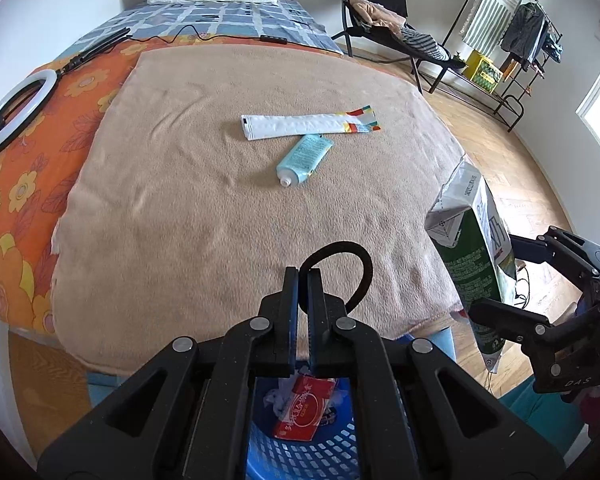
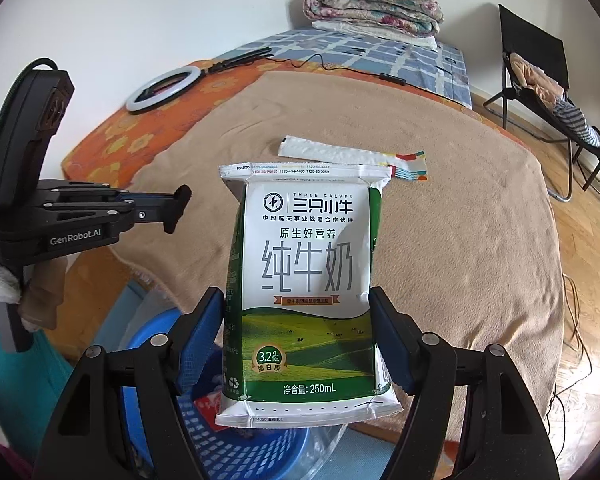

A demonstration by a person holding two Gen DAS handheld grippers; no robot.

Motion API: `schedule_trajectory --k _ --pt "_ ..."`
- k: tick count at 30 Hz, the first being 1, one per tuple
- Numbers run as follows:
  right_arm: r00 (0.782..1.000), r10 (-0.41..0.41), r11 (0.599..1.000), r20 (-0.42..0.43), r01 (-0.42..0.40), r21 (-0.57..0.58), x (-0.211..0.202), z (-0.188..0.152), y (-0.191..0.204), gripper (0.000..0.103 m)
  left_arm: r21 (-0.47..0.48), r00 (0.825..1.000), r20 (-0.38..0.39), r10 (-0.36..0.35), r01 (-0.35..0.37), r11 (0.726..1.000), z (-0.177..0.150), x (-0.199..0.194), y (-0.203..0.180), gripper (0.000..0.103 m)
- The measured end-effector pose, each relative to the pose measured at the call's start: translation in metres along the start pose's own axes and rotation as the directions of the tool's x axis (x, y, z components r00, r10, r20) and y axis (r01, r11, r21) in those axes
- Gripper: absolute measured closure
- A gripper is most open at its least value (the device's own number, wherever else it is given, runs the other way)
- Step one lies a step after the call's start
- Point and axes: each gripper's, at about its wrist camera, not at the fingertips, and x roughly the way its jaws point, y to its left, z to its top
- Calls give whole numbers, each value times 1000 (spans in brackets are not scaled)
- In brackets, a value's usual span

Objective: Collect trash
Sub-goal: 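Carry the hair tie and milk carton over the blue basket with both tools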

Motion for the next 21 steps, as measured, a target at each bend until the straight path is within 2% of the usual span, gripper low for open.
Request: schedule_trajectory --k 10,21 --pt "999 37 999 -30 -38 -27 -11 -45 31 31 -33 999 -52 2 -3 999 -56 -1 -5 102" --pt "990 80 997 -113 -82 -12 3 -90 46 31 -52 988 -152 -9 1 999 -105 23 -12 102"
